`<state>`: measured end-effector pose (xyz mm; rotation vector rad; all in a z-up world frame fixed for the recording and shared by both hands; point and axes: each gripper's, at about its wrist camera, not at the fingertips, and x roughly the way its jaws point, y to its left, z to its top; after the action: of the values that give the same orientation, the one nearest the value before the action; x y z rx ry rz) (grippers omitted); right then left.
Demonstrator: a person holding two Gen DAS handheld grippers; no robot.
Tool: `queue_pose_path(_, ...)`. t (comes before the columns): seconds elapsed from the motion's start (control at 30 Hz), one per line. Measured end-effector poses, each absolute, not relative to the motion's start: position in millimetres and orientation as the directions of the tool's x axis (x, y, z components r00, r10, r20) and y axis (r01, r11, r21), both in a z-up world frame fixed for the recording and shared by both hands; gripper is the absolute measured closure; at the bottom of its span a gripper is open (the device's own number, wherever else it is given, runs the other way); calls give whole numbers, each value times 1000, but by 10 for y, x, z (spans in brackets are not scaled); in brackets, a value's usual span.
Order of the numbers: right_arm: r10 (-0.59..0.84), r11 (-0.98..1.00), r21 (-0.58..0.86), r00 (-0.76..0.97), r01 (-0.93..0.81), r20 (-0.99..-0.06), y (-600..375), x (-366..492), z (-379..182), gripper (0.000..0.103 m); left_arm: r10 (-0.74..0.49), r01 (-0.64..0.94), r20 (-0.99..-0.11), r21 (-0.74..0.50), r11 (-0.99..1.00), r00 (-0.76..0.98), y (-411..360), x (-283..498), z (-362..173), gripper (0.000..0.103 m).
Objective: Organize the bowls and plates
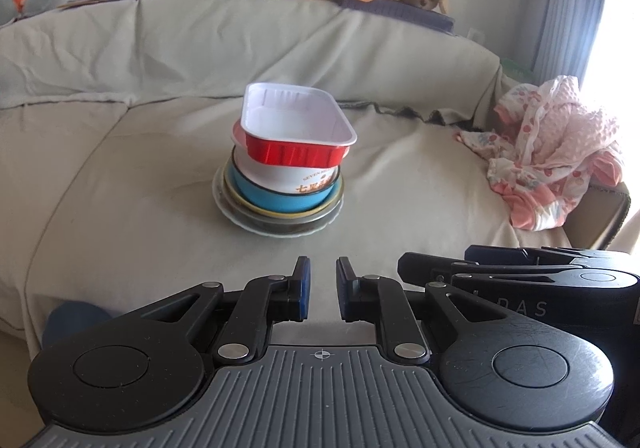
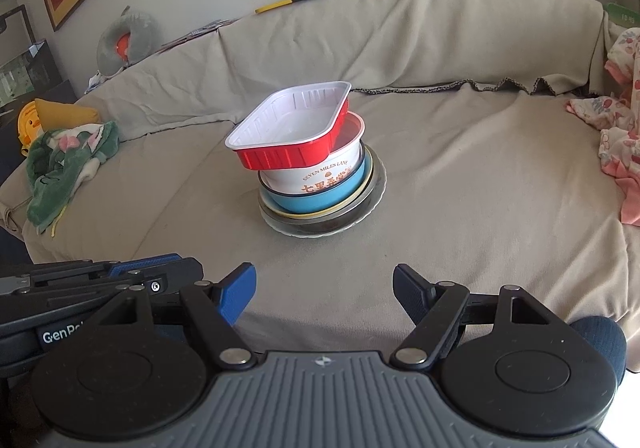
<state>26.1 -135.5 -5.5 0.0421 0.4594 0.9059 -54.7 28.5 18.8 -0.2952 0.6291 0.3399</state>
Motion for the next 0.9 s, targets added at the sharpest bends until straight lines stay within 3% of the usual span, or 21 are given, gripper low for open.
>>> queue_pose_path(0.9,766,621,231,517,-749,-382,-1320,285,-87,27,205,-403,-638,-180,897,742,309,-523,121,86)
